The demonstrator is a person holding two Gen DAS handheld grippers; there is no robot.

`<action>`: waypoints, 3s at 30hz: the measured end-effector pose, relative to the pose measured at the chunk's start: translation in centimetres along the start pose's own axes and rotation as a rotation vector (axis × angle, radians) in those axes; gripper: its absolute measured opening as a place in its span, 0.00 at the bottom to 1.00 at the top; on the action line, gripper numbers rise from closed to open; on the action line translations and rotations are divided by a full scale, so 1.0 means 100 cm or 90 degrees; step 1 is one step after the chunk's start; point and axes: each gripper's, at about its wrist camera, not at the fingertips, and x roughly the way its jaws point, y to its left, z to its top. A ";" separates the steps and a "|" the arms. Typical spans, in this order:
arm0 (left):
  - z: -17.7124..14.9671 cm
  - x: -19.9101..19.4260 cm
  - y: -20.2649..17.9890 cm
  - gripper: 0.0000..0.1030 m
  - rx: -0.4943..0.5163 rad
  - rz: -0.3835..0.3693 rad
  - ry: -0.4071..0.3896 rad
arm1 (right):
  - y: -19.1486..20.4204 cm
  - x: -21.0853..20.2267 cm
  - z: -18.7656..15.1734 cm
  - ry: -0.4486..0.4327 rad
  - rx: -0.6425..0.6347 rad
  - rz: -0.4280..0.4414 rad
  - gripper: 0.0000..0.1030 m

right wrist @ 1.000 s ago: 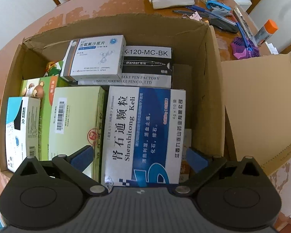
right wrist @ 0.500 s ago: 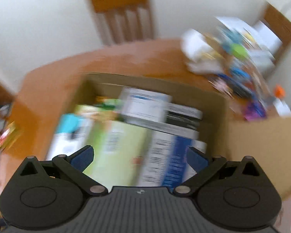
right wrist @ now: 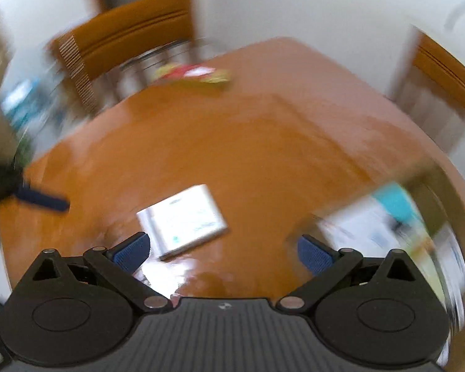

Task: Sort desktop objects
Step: 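Move the right gripper to the small white medicine box on the table, then close the right gripper on the small white medicine box, then lift the white medicine box with the right gripper over the cardboard box, then lower the white medicine box into the cardboard box and open the right gripper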

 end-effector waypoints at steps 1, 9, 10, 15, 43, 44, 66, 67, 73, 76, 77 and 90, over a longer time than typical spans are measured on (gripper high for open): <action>-0.004 -0.002 0.003 1.00 -0.005 0.004 -0.001 | 0.011 0.010 0.003 0.001 -0.059 -0.004 1.00; -0.026 -0.016 0.024 1.00 -0.043 0.026 -0.004 | 0.046 0.085 0.023 0.071 -0.221 0.018 1.00; -0.028 -0.018 0.027 1.00 -0.048 0.028 -0.006 | 0.045 0.089 0.025 0.080 -0.215 0.014 1.00; -0.031 -0.023 0.039 1.00 -0.071 0.031 -0.016 | 0.049 0.103 0.030 0.113 -0.201 0.033 1.00; -0.031 -0.027 0.043 1.00 -0.067 0.016 -0.021 | 0.043 0.101 0.035 0.116 -0.116 0.068 0.88; -0.030 -0.027 0.043 1.00 -0.065 0.015 -0.022 | 0.045 0.095 0.035 0.110 -0.114 0.066 0.87; 0.008 -0.007 -0.038 1.00 0.073 -0.078 0.002 | -0.042 -0.078 -0.045 0.025 0.110 -0.082 0.88; 0.009 -0.005 -0.041 1.00 0.077 -0.082 0.004 | -0.051 -0.083 -0.053 0.028 0.118 -0.094 0.88; 0.016 0.008 -0.069 1.00 0.111 -0.101 0.019 | -0.104 -0.102 -0.099 0.047 0.179 -0.152 0.88; 0.019 0.013 -0.077 1.00 0.126 -0.109 0.023 | -0.124 -0.108 -0.116 0.056 0.182 -0.156 0.88; 0.020 0.015 -0.080 1.00 0.127 -0.110 0.025 | -0.129 -0.108 -0.121 0.059 0.179 -0.158 0.88; 0.019 0.024 -0.105 1.00 0.126 -0.100 0.039 | -0.161 -0.083 -0.147 0.102 0.035 -0.079 0.88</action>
